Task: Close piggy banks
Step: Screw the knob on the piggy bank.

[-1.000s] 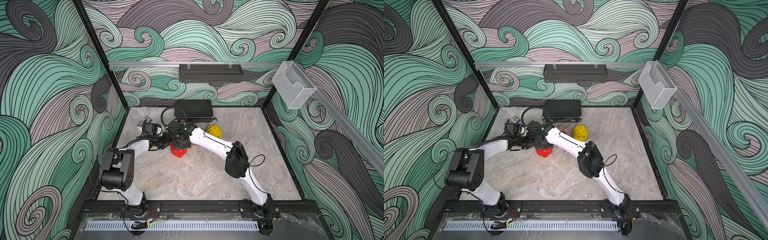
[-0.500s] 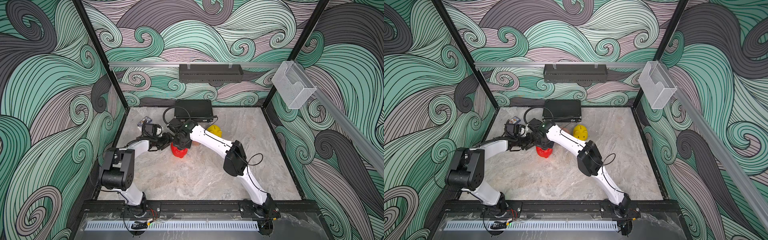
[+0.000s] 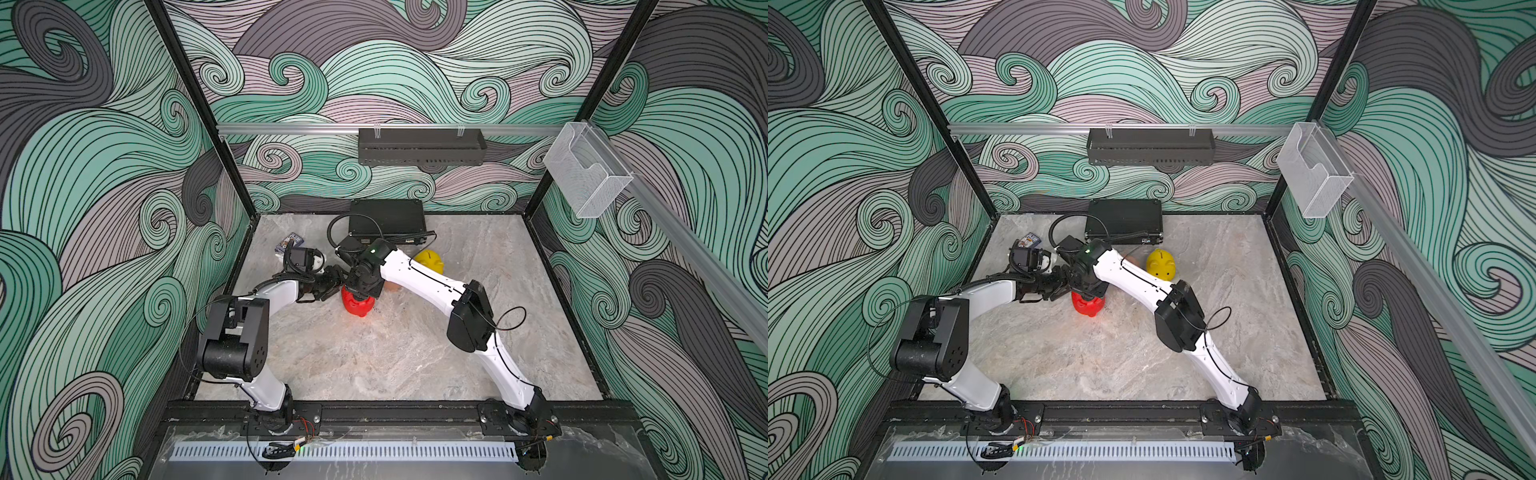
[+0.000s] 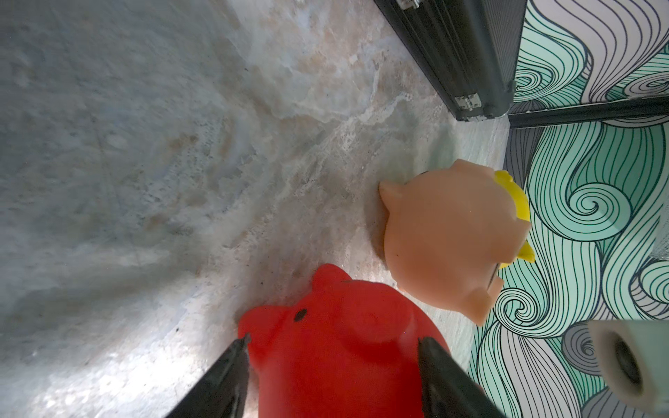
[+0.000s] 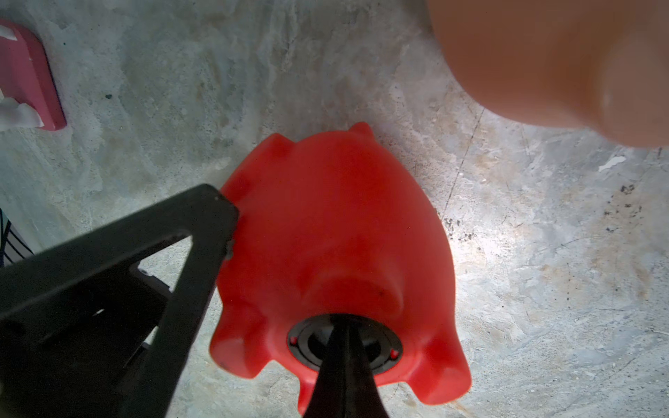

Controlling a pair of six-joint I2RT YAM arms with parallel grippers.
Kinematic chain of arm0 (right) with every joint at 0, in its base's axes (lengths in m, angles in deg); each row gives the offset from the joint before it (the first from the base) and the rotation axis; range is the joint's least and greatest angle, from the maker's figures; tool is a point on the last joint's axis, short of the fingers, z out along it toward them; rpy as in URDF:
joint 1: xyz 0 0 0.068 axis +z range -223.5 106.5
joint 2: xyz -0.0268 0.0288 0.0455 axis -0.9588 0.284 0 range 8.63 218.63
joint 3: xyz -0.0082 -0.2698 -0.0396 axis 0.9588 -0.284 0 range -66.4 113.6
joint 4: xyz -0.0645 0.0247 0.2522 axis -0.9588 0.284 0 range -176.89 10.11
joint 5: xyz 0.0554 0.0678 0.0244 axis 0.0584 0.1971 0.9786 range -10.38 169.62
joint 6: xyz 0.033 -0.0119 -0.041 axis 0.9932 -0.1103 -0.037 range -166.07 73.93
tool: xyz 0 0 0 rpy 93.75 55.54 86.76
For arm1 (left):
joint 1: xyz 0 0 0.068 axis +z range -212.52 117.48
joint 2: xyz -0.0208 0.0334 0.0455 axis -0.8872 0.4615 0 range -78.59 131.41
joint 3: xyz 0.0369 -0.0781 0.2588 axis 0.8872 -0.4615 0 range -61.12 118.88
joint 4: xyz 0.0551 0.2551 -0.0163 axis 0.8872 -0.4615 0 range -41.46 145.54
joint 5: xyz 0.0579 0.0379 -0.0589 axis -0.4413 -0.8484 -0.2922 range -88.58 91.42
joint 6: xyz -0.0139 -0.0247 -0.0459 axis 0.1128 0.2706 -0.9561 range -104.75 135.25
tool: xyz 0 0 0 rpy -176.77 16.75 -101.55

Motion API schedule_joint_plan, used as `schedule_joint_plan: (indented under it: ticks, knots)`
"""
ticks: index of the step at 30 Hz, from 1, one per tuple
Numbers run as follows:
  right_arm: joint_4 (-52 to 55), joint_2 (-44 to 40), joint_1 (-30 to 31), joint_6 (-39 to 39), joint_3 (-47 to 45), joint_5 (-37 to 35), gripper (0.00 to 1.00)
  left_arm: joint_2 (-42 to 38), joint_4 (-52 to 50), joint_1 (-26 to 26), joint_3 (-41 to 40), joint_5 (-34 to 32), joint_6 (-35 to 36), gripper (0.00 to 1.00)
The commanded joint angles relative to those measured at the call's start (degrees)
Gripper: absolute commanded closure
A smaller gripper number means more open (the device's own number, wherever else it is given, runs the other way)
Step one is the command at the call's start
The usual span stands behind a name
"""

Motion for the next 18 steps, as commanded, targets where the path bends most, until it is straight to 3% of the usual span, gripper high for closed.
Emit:
schedule_joint_plan:
  ticks: [1, 12, 18]
  knots:
    - [1.89, 0.46, -0.74, 1.57, -1.4, 0.1, 1.0, 1.13, -7.5, -0.49, -0.95, -1.97, 1.09, 0.3]
    - [1.9, -1.47, -0.79, 0.95, -0.91, -0.2, 0.95, 0.26, -9.8, -0.38, 1.22, -3.07, 1.53, 0.29]
    - [1.92, -2.71, -0.79, -0.31, -0.42, -0.45, 0.84, 0.38, -10.43, -0.38, 1.98, -3.41, 1.7, 0.28]
